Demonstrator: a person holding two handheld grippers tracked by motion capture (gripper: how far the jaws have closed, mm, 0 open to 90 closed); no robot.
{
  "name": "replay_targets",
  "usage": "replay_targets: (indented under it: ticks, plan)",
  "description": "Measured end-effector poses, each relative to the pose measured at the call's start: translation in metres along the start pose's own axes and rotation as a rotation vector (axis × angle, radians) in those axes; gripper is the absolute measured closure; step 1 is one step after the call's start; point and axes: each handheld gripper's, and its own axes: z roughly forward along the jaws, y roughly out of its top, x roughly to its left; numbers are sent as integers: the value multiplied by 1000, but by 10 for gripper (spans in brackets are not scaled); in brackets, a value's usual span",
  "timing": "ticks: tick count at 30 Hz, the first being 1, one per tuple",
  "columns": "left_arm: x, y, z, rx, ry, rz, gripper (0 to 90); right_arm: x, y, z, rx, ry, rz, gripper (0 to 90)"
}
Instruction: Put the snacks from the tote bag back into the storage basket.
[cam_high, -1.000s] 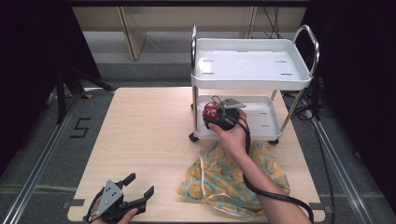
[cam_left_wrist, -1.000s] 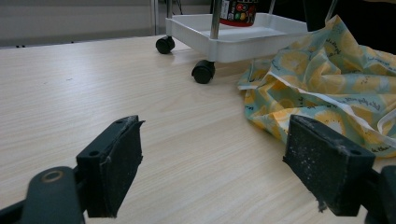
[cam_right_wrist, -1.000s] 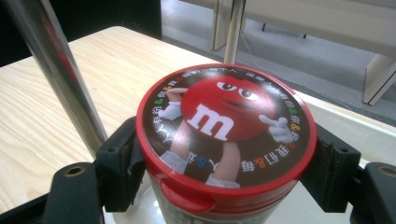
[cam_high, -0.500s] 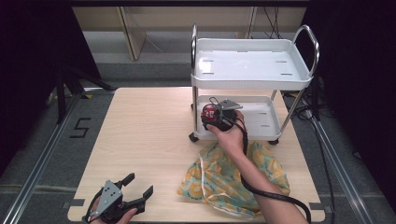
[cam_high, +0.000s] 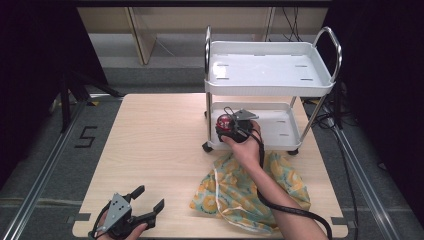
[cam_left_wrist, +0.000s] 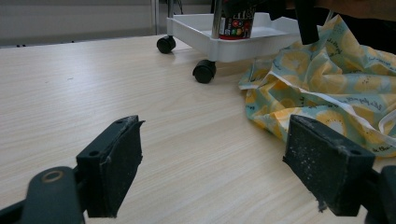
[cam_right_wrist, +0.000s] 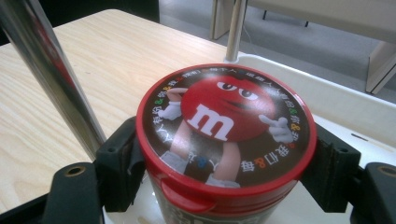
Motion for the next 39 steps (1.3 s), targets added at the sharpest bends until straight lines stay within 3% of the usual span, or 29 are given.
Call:
replay_targets:
  ticks: [6,9,14,17,39]
  plan:
    - [0,0,-1,12,8,-11,183,-3,-3,1,9,-10,1,265]
    - [0,0,-1,11,4,3,183,-2,-3,1,14,-26,-1,265]
    - [0,0,-1,13,6,-12,183,-1,-5,5,9,-7,-2,265]
    - [0,0,-1,14,6,-9,183,0,-5,8,9,-29,-11,265]
    - [-1,0,0,8,-1,-8,183,5,-8,14,14,-15,-26,264]
